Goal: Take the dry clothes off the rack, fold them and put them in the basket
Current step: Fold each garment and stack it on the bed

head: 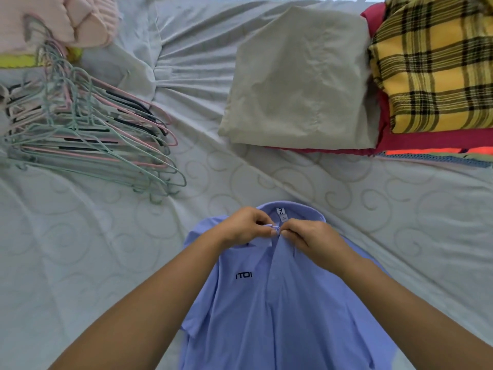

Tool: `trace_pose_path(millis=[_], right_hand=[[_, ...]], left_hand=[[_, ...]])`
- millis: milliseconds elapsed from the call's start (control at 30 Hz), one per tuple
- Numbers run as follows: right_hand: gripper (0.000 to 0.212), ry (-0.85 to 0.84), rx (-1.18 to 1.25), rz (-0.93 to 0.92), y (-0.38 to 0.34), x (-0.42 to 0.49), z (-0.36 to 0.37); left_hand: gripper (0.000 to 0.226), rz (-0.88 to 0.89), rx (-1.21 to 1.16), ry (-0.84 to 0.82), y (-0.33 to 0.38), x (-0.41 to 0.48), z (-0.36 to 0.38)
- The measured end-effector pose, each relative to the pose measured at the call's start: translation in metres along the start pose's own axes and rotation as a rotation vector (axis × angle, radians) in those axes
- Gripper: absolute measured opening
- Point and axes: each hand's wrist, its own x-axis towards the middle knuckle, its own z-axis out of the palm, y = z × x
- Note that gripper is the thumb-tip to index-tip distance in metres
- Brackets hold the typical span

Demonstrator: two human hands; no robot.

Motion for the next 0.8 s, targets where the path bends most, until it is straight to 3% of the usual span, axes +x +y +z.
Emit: trace_pose_path(millis=[100, 233, 433, 600, 800], right_hand=[[0.012, -0.188, 0.184, 0.103, 0.005, 0.006, -0.011], [0.026, -0.179, 0.398, 0.177, 0.008, 0.006, -0.018], [0.015, -0.243, 0.478, 0.188, -0.005, 0.002, -0.017], [0.014, -0.435, 0.223, 0.201, -0.006, 0.004, -0.024], [0.009, -0.267, -0.056, -0.062, -0.017, 0.004, -0.021]], left_hand=[[0.011, -0.012, -0.053, 0.029, -0.004, 0.001, -0.002], [0.007, -0.017, -0.057, 0.026, -0.003, -0.001, -0.004], [0.010, -0.013, -0.070, 0.010, -0.006, -0.002, -0.006], [0.015, -0.015, -0.110, 0.001, -0.006, -0.002, -0.005], [0.007, 0.020, -0.149, -0.063, -0.008, -0.004, -0.010]])
